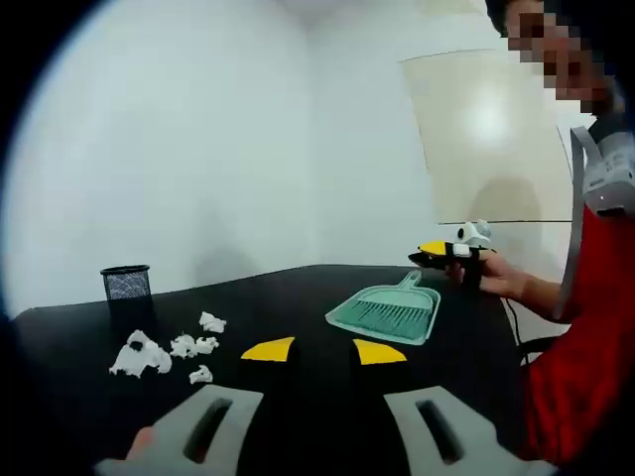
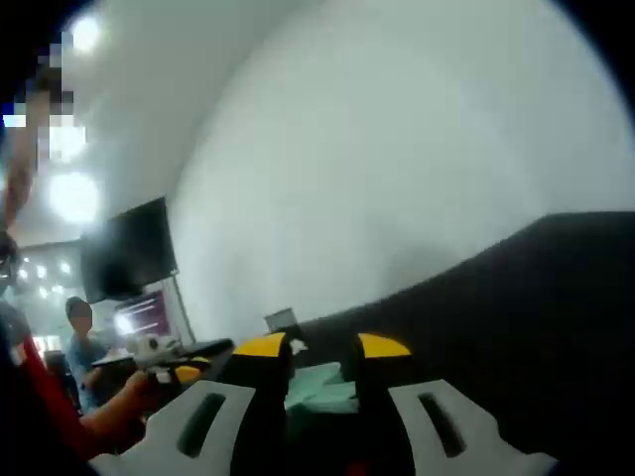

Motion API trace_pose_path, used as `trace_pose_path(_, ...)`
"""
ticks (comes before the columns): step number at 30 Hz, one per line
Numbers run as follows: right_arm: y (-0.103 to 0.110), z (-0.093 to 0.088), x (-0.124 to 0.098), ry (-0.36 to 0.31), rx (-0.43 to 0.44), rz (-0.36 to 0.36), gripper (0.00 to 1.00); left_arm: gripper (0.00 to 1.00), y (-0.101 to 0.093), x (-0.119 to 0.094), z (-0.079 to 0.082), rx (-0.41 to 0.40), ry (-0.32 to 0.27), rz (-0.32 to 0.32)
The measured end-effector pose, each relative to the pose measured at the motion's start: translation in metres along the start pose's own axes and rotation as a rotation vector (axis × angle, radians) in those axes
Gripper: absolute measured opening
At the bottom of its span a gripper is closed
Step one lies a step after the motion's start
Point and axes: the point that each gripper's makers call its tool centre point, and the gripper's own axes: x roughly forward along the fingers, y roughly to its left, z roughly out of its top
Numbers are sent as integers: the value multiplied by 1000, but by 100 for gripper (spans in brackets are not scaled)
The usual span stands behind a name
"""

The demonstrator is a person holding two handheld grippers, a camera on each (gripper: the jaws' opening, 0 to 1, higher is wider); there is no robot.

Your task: Pick up the broom and sweep the trash on the tabletop into the dustpan.

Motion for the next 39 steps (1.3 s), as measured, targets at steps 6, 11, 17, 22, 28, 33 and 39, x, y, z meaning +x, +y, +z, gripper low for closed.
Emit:
trace_pose_path(6, 0, 0, 0, 1, -6, -1, 28, 19, -1, 1, -2, 3, 10, -6)
trace_pose_path(11, 1, -1, 0, 5, -6, 3, 28, 19, -2, 1, -2, 11, 14, -4)
trace_pose_path(17, 2, -1, 0, 10, -6, 5, 28, 19, -2, 2, -2, 11, 17, -6)
trace_pose_path(22, 2, -2, 0, 15, -17, 3, 28, 19, -3, 2, -3, 12, 19, -8)
trace_pose_path(28, 3, -2, 0, 15, -24, 6, 28, 20, -4, 3, -7, 25, 44, -16)
trace_pose_path(33, 11, 1, 1, 10, -26, 46, 28, 20, -6, 1, -4, 26, 22, -32)
trace_pose_path(39, 34, -3, 15, 78, -97, 133, 23, 20, -7, 0, -1, 12, 0, -40)
